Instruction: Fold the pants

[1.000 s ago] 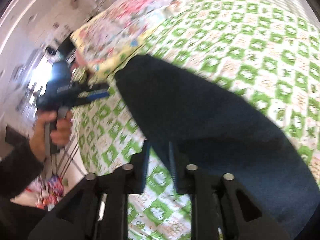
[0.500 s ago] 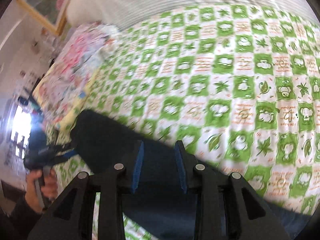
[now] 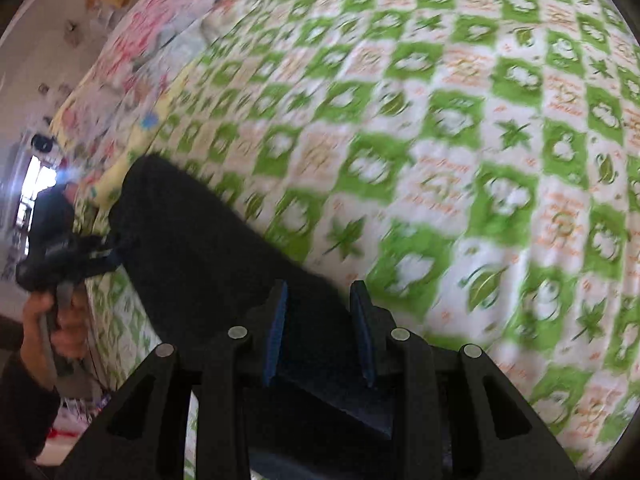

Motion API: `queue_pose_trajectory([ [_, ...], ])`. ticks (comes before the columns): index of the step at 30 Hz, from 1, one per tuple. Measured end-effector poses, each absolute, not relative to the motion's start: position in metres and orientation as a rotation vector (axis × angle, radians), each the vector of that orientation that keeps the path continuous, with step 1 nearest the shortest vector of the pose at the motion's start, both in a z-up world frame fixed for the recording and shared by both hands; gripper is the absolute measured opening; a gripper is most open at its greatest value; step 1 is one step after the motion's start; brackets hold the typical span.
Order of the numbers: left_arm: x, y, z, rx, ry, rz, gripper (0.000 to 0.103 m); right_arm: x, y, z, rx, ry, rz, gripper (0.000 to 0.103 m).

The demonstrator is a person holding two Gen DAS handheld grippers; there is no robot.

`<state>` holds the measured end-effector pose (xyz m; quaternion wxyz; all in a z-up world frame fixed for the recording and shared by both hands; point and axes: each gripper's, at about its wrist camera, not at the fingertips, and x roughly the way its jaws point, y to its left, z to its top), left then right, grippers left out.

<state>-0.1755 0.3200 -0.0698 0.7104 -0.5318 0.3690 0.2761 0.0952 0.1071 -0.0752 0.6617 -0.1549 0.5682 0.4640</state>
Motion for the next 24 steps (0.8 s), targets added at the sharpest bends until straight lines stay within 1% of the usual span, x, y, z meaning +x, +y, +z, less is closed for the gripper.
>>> queue_pose_trajectory([
  [4, -0.17, 0.32, -0.069, -1.145, 0.808, 0.604, 0.062, 0.084, 0.105, -0.072, -0.402, 1.262, 1.057, 0.034],
  [5, -0.168, 0.32, -0.069, -1.134, 0.801, 0.594, 0.056, 0.083, 0.105, -0.072, -0.414, 1.261, 1.06, 0.034],
  [6, -0.167, 0.32, -0.07, -1.126, 0.799, 0.584, 0.046, 0.082, 0.107, -0.074, -0.434, 1.261, 1.064, 0.034],
  [7, -0.166, 0.32, -0.071, -1.123, 0.798, 0.573, 0.04, 0.082, 0.109, -0.077, -0.451, 1.27, 1.068, 0.034],
  [8, -0.164, 0.32, -0.072, -1.129, 0.787, 0.547, 0.029, 0.083, 0.111, -0.079, -0.456, 1.285, 1.074, 0.034],
  [9, -0.164, 0.319, -0.072, -1.136, 0.772, 0.525, 0.024, 0.084, 0.113, -0.082, -0.46, 1.301, 1.083, 0.034],
  [10, -0.165, 0.318, -0.07, -1.137, 0.752, 0.512, 0.021, 0.085, 0.114, -0.084, -0.461, 1.313, 1.088, 0.031],
  [11, -0.165, 0.315, -0.064, -1.124, 0.728, 0.495, 0.019, 0.086, 0.116, -0.085, -0.451, 1.328, 1.097, 0.023],
  [12, -0.166, 0.312, -0.057, -1.107, 0.712, 0.487, 0.018, 0.084, 0.117, -0.085, -0.448, 1.332, 1.102, 0.022],
  [13, -0.167, 0.309, -0.048, -1.089, 0.698, 0.483, 0.018, 0.082, 0.117, -0.081, -0.463, 1.31, 1.103, 0.018],
  [15, -0.174, 0.301, -0.023, -1.056, 0.671, 0.465, 0.017, 0.073, 0.116, -0.062, -0.478, 1.219, 1.105, 0.015],
  [19, -0.195, 0.282, 0.026, -0.964, 0.59, 0.407, 0.017, 0.054, 0.094, -0.001, -0.423, 0.945, 1.086, 0.012],
  [20, -0.198, 0.281, 0.032, -0.948, 0.588, 0.392, 0.017, 0.049, 0.089, 0.009, -0.425, 0.887, 1.076, 0.012],
  [21, -0.199, 0.278, 0.034, -0.928, 0.595, 0.385, 0.017, 0.047, 0.089, 0.012, -0.425, 0.869, 1.071, 0.011],
  [24, -0.196, 0.274, 0.024, -0.853, 0.657, 0.4, 0.017, 0.043, 0.092, -0.001, -0.441, 0.862, 1.059, 0.011],
])
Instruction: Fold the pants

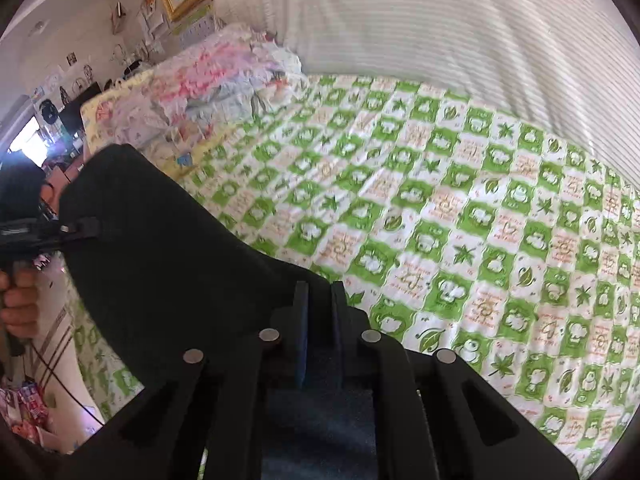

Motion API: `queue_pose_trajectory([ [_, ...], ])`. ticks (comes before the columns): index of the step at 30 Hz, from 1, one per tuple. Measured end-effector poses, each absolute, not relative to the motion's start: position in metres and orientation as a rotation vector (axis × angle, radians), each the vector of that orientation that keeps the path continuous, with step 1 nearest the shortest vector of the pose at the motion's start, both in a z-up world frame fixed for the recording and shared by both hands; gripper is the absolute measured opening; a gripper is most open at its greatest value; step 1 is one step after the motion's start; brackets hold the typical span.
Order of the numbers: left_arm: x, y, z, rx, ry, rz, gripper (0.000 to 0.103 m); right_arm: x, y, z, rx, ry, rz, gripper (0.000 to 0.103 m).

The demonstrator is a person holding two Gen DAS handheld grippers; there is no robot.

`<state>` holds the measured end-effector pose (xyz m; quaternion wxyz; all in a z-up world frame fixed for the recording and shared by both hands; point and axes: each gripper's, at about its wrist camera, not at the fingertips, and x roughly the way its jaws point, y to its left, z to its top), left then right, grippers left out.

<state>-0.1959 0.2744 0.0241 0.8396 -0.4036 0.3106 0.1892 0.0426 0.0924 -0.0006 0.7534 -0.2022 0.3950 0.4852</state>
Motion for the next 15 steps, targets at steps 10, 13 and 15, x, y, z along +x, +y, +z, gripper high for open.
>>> queue_pose_trajectory([
  [10, -0.2, 0.292, -0.051, -0.856, 0.823, 0.466, 0.022, 0.043, 0.111, -0.077, -0.511, 0.96, 0.946, 0.035],
  [13, -0.207, 0.289, -0.056, -0.841, 0.858, 0.498, 0.026, 0.042, 0.093, -0.069, -0.473, 0.942, 0.905, 0.043],
  [15, -0.214, 0.288, -0.056, -0.836, 0.874, 0.515, 0.028, 0.042, 0.077, -0.062, -0.436, 0.946, 0.897, 0.043],
])
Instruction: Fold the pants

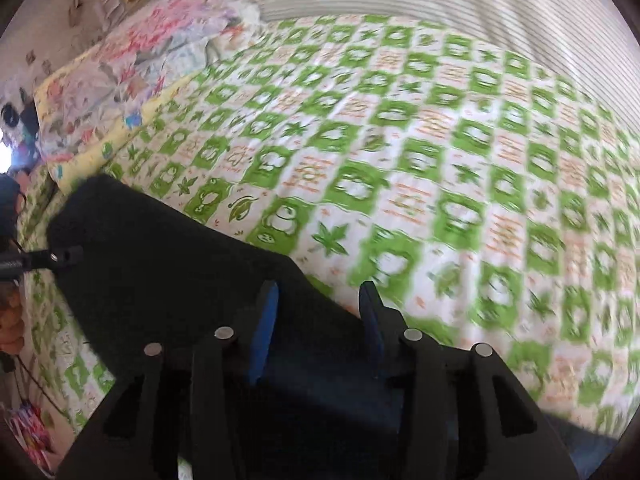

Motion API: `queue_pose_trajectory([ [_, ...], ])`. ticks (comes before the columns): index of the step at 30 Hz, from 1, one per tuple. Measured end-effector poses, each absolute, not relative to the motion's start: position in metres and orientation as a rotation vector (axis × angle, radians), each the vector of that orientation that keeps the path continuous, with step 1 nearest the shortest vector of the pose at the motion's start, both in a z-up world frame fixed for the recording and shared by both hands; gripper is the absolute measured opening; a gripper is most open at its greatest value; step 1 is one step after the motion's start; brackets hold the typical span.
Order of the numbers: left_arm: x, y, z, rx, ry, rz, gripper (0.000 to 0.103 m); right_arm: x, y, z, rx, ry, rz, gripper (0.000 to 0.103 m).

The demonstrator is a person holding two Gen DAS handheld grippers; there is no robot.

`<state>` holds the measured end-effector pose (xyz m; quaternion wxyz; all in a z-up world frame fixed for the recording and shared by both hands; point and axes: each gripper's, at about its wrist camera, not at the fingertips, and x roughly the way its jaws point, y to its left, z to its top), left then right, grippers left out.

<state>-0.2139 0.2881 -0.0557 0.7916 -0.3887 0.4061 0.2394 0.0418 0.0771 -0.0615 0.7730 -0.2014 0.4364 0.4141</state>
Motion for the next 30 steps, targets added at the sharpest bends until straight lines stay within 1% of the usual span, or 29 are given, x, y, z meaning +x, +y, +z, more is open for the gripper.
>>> queue_pose_trajectory([
  [1, -0.217, 0.288, -0.055, -0.837, 0.875, 0.523, 0.029, 0.042, 0.068, -0.056, -0.419, 0.942, 0.892, 0.043],
  [3, -0.221, 0.287, -0.05, -0.825, 0.885, 0.549, 0.037, 0.041, 0.047, -0.044, -0.389, 0.932, 0.879, 0.043],
  [4, -0.223, 0.287, -0.044, -0.804, 0.895, 0.581, 0.039, 0.041, 0.039, -0.04, -0.375, 0.931, 0.876, 0.043],
  [10, -0.231, 0.288, -0.006, -0.78, 0.813, 0.64, 0.04, 0.038, -0.021, -0.013, -0.298, 0.931, 0.83, 0.044],
  [13, -0.221, 0.287, 0.011, -0.801, 0.756, 0.604, 0.043, 0.038, -0.045, -0.009, -0.264, 0.947, 0.79, 0.044],
  [16, -0.198, 0.279, 0.02, -0.796, 0.753, 0.537, 0.044, 0.038, -0.071, -0.008, -0.224, 0.972, 0.75, 0.044],
  [18, -0.177, 0.27, 0.023, -0.774, 0.769, 0.493, 0.048, 0.037, -0.086, -0.007, -0.199, 0.981, 0.728, 0.044],
  [21, -0.142, 0.248, 0.023, -0.745, 0.805, 0.407, 0.051, 0.033, -0.108, -0.005, -0.165, 0.991, 0.695, 0.044],
  [30, -0.04, 0.172, 0.026, -0.654, 0.88, 0.146, 0.054, 0.025, -0.17, -0.003, -0.054, 1.005, 0.587, 0.044],
])
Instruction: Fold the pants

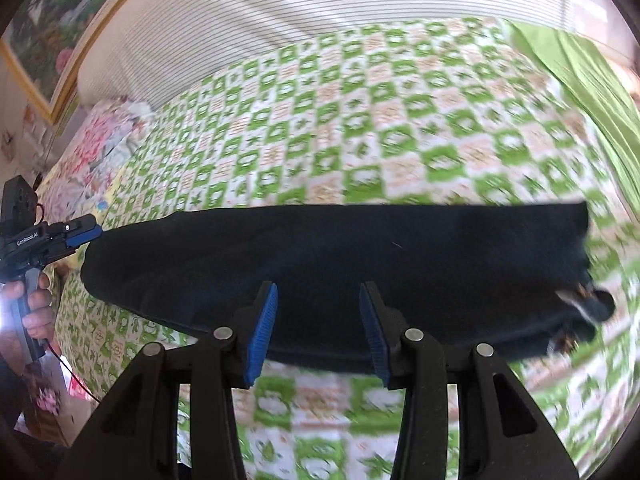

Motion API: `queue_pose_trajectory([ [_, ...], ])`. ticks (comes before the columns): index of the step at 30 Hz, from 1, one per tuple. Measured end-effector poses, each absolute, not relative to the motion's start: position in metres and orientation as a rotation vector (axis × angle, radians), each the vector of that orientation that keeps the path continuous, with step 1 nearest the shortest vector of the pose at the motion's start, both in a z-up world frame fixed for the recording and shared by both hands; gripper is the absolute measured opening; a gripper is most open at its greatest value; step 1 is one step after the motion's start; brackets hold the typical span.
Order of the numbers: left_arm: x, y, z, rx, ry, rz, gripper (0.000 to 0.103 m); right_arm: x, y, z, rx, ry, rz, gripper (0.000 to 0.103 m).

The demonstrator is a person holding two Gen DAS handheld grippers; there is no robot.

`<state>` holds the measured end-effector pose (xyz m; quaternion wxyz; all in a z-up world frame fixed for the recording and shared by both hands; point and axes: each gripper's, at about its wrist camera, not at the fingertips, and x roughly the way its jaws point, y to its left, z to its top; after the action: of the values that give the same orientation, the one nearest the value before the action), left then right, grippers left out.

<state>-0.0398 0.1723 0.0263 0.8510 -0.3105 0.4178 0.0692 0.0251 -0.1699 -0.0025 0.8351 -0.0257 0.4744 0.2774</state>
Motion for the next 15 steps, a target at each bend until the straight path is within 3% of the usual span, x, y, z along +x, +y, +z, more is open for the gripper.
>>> queue_pose_trajectory([
  [15, 0.06, 0.071, 0.034, -0.464, 0.981, -0.128, 0.058, 0.015, -0.242, 0.001, 0.073, 0.982, 0.436, 0.044],
])
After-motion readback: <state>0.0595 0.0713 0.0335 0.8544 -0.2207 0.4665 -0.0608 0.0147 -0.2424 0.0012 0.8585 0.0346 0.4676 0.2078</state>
